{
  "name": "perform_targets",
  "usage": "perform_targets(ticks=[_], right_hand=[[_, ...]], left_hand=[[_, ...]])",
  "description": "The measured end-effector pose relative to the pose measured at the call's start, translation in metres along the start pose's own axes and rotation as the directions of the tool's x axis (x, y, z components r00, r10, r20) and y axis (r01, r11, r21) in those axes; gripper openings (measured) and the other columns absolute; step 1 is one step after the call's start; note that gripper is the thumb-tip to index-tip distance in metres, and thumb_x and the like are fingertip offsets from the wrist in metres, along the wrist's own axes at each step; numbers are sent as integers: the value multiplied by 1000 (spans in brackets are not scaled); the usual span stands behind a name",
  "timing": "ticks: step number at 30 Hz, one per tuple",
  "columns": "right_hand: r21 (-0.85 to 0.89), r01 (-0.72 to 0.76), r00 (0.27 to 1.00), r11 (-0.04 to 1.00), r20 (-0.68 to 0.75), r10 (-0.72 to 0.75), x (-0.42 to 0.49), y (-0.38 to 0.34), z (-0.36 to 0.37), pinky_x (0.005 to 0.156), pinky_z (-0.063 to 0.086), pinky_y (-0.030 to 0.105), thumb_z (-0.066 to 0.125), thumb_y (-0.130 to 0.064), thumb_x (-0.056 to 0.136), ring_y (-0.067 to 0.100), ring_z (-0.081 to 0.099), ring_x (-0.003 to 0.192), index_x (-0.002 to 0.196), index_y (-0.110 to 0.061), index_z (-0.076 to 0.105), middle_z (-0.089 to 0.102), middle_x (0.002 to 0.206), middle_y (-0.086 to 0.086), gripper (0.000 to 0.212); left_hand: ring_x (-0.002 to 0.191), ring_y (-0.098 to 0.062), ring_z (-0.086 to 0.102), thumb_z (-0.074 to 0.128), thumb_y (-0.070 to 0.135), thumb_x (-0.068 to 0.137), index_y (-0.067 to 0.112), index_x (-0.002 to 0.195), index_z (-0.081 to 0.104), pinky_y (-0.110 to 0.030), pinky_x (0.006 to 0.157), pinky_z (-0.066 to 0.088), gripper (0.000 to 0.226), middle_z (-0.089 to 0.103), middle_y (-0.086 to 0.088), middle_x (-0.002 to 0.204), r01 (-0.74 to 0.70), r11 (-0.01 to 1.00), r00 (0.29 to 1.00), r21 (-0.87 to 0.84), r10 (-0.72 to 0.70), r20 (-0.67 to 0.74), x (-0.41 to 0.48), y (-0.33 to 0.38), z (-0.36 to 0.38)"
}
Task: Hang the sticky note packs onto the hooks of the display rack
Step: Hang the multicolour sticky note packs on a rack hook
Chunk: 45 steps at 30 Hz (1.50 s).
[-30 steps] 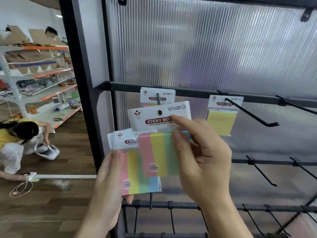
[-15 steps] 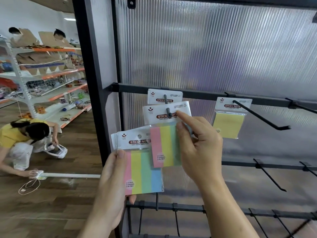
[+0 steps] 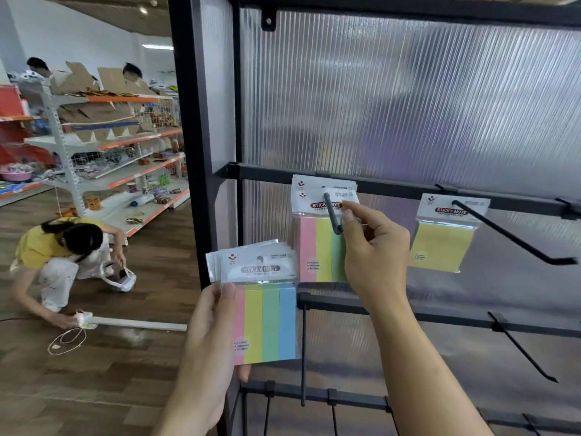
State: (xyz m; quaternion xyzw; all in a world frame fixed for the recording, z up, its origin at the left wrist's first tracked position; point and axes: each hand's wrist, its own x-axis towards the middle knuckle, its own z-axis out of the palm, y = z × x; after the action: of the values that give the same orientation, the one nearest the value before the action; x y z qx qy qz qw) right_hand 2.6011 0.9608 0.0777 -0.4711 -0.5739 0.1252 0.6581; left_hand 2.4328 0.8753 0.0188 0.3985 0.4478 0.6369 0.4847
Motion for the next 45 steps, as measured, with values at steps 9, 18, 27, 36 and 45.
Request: perform_targets(ticks=[9,18,27,36,45], right_hand=[[-126,31,996,991,85,-20,4,3,1,66,41,3,53,-8,95,-13,53,77,122,-17,64,57,86,-16,30],[-113,-28,992,993,119,42,-25,-1,-21,70,51,11,55,-12,93,-5,59,86,123,-18,63,63,92,-14,32],[-19,-29,872,999,489,34,-57,-23,-35,58,46,20,79,-27,76,11,53,63,102,-44,64,60,78,1,34],[148,65,931,987,346,-113,-73,-31,-46,66,55,27,68,-14,81,13,65,74,99,-29,66,68,85,-7,23],[326,207,945,922,175,-275,-79,-51,-52,66,49,24,61,-3,84,16,59,76,115,-49,53,62,90,-9,57]], left_hand=[[43,-15,49,46,53,79,25,104,63,-21,32,28,41,64,-8,71,4,999,1000,-43,-4,8,4,2,-2],[50,-18,51,47,58,77,31,104,64,-21,35,30,42,65,-13,81,12,999,998,-48,-9,57,5,4,11],[50,-17,57,56,59,83,31,104,65,-20,34,29,36,72,-9,84,-11,996,995,-91,19,97,-5,7,21],[47,-14,52,43,53,85,21,107,62,-24,36,33,43,63,-7,70,-13,995,993,-96,24,113,-10,5,22],[48,-17,48,44,49,91,23,98,64,-25,36,32,34,62,-6,71,-40,997,994,-65,46,95,-13,4,20]])
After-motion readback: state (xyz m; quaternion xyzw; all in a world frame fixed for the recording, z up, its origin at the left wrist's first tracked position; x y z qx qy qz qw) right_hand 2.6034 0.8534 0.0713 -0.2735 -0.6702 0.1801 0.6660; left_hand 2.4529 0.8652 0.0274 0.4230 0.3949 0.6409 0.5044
